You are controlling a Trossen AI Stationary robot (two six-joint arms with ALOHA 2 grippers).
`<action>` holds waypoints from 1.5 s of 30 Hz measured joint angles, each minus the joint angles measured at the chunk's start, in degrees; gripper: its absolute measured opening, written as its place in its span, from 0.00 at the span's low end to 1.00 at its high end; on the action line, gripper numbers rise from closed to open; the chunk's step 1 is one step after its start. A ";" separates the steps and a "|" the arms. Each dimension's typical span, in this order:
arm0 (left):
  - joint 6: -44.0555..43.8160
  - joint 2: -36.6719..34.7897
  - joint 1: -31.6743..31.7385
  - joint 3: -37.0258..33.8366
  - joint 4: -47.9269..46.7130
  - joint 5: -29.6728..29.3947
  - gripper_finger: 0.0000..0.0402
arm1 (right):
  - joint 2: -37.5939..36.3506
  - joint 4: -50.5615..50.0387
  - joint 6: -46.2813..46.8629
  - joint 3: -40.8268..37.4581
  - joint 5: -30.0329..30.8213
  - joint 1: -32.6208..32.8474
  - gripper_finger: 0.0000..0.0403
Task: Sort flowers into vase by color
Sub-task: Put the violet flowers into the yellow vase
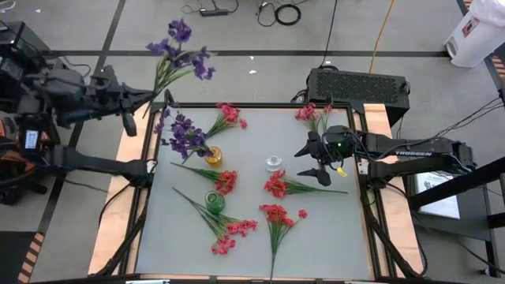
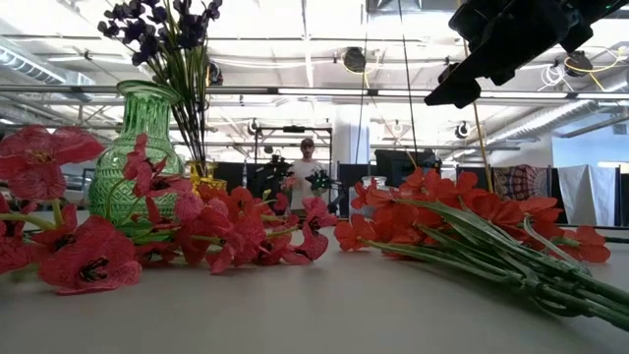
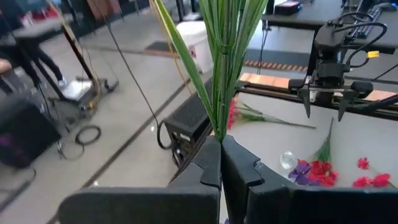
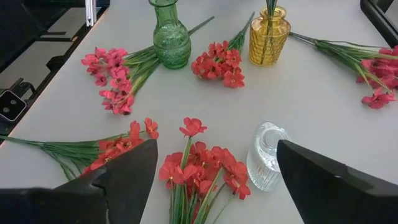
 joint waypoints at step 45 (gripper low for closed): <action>-10.67 -0.95 13.51 -52.65 67.67 15.00 0.00 | 17.11 10.48 -0.41 0.00 -0.04 0.00 0.80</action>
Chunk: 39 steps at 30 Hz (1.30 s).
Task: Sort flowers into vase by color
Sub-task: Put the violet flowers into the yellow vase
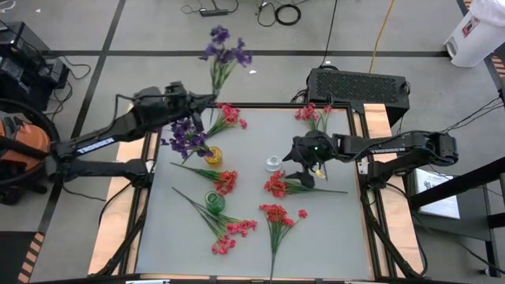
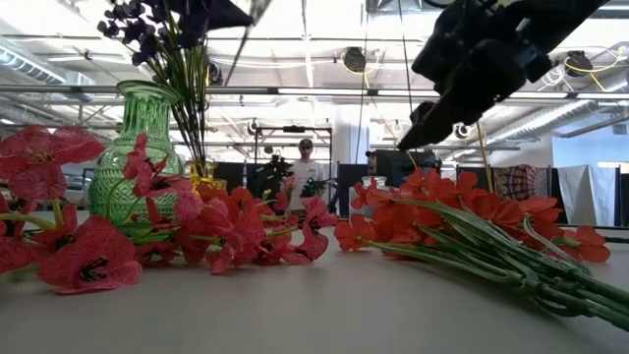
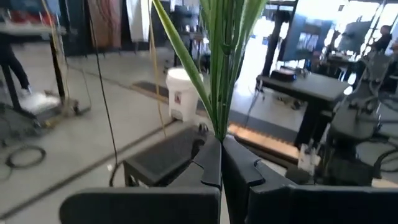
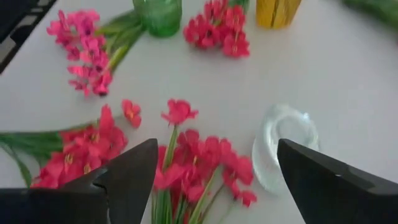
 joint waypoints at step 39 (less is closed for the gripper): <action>-1.07 -2.74 -7.46 0.02 -9.66 -0.63 0.00 | 0.90 48.12 12.10 0.02 12.18 -0.07 0.80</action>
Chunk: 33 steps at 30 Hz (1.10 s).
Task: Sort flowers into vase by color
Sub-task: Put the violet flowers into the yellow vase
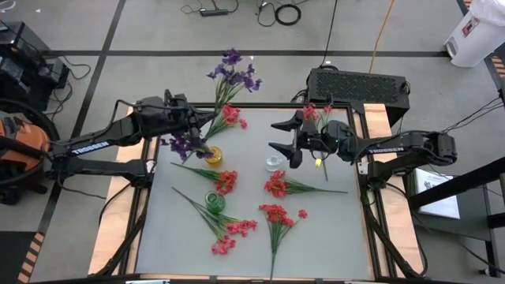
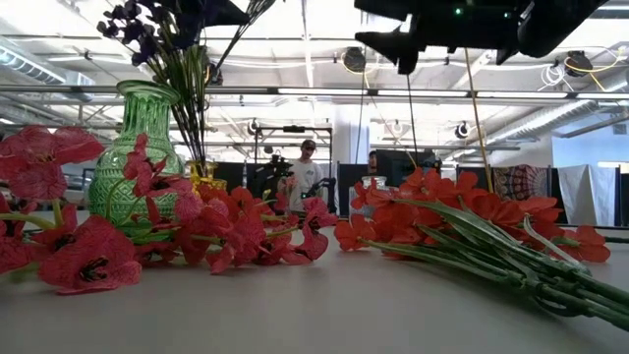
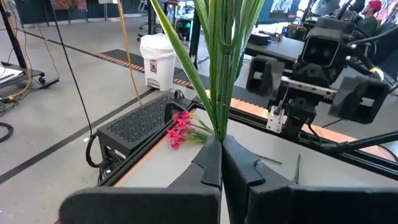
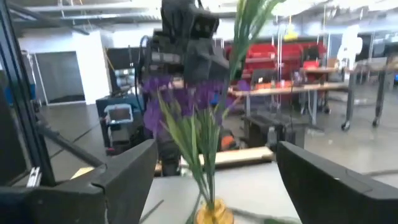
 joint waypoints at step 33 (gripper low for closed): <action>-0.02 0.02 -1.94 0.02 -1.38 0.46 0.00 | 26.74 -0.79 -1.41 33.73 -0.39 -0.91 0.80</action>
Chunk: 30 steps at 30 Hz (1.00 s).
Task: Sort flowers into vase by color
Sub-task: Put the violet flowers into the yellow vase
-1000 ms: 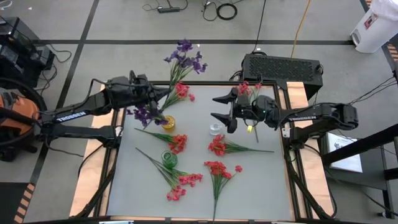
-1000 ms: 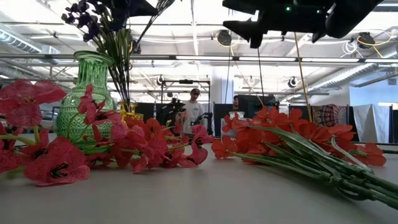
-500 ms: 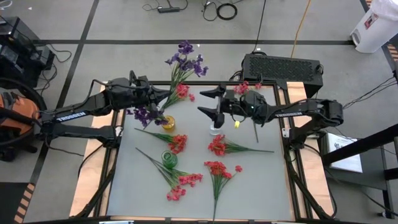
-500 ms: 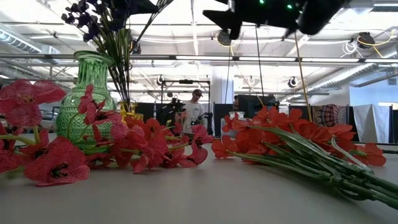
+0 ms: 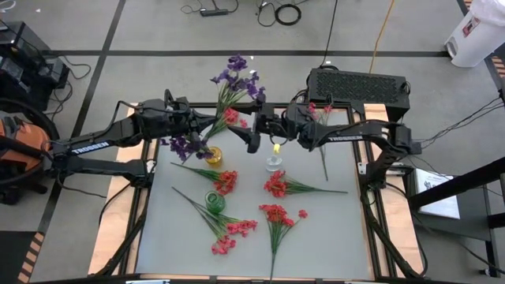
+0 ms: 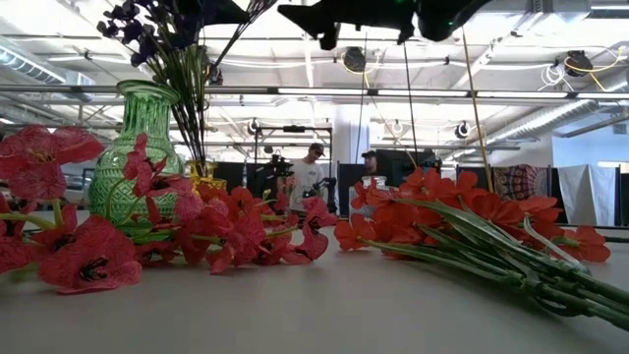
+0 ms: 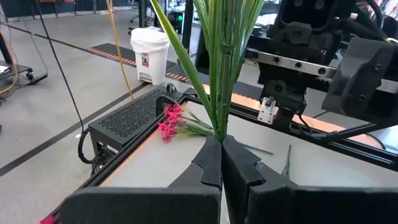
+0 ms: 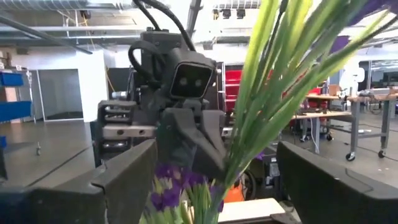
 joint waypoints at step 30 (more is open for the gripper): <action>1.97 3.18 0.00 0.07 3.16 7.96 0.00 | 2.07 2.47 1.90 3.19 -1.64 -1.58 0.45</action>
